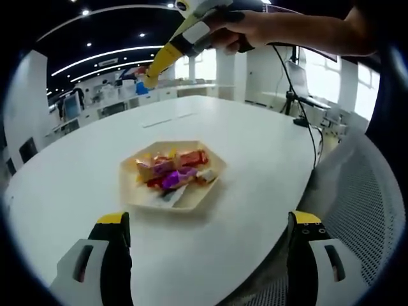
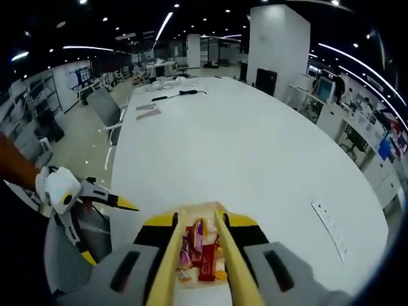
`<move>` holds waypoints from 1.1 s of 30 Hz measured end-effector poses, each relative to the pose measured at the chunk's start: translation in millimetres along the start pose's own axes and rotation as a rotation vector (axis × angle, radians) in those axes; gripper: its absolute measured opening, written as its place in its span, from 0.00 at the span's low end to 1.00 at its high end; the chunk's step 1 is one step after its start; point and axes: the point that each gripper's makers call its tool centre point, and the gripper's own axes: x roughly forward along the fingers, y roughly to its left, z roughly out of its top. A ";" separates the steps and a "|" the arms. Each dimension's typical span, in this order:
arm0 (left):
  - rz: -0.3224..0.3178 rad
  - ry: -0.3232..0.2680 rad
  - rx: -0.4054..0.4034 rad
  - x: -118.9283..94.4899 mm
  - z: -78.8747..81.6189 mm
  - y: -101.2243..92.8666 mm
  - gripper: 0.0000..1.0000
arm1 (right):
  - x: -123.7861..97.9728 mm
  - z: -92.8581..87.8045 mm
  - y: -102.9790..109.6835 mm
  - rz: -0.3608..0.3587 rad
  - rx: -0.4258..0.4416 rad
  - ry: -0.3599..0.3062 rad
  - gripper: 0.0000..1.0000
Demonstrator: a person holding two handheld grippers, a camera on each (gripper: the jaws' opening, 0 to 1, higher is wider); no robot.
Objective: Place the target food into the container with the food tongs after gripping and lifting it, then release it inside without dropping or visibly crushing the food.
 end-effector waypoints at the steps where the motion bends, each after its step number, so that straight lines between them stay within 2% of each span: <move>1: -0.001 0.001 0.001 -0.2 0.2 -0.5 0.99 | -0.9 -0.2 -1.1 0.000 0.003 -0.001 0.27; 11: 0.001 0.007 0.000 0.3 -1.6 0.0 0.99 | -7.8 4.2 -8.4 -0.016 -0.013 -0.041 0.28; 14: 0.003 0.009 -0.001 0.3 -1.3 0.5 0.99 | -11.4 14.4 -0.9 0.040 -0.059 -0.117 0.27; 17: 0.003 0.013 0.003 0.5 -1.9 0.0 0.99 | -19.7 15.7 -2.9 0.035 -0.115 -0.150 0.27; 27: -0.001 0.021 0.005 1.7 -3.0 -1.7 0.99 | -53.9 -2.0 -20.0 -0.017 -0.073 -0.185 0.29; 33: -0.003 0.019 0.005 1.7 -2.7 -2.6 0.99 | -78.6 -16.3 -17.6 -0.040 -0.075 -0.244 0.29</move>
